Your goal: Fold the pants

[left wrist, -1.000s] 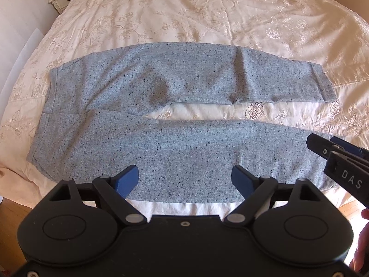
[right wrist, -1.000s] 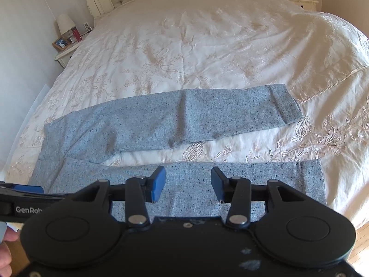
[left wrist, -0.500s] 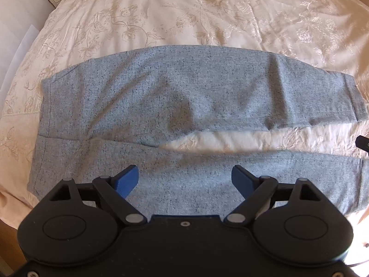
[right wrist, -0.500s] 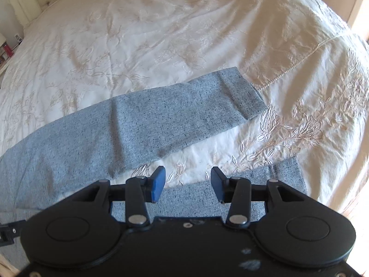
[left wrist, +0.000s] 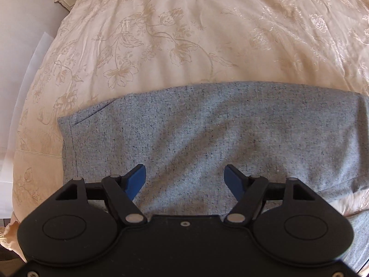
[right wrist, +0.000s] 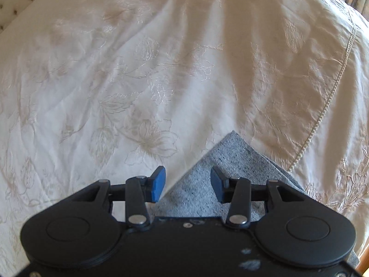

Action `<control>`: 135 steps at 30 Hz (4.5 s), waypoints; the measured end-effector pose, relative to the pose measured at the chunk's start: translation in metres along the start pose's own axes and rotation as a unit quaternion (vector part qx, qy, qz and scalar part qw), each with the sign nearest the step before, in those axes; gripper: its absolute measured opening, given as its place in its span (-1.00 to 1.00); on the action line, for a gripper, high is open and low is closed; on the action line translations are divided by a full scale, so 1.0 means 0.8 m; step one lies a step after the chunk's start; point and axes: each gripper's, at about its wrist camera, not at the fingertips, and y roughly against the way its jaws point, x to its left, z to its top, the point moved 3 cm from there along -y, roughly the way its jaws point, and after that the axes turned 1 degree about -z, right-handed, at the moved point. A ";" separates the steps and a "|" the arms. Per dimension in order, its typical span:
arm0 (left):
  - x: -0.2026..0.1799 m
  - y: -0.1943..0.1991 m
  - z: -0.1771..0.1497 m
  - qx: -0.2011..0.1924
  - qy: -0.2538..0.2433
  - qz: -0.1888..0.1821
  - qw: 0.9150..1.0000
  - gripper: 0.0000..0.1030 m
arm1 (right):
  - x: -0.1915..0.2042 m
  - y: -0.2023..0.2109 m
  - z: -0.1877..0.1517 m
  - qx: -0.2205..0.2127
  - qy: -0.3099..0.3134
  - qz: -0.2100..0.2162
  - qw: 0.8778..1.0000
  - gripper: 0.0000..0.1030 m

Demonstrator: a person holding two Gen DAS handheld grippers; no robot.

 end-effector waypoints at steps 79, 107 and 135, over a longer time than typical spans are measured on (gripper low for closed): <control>0.197 -0.021 0.031 -0.012 0.199 -0.094 0.975 -0.74 | -0.135 0.135 -0.077 -0.075 -0.096 0.133 0.984 -0.82; 0.164 -0.027 -0.265 0.019 0.229 -0.020 0.973 -0.77 | -0.376 0.112 -0.258 0.020 -0.054 0.087 0.995 -0.85; 0.159 -0.035 -0.273 0.052 0.185 -0.012 0.981 -0.74 | -0.381 0.093 -0.250 0.034 0.024 0.086 0.995 -0.88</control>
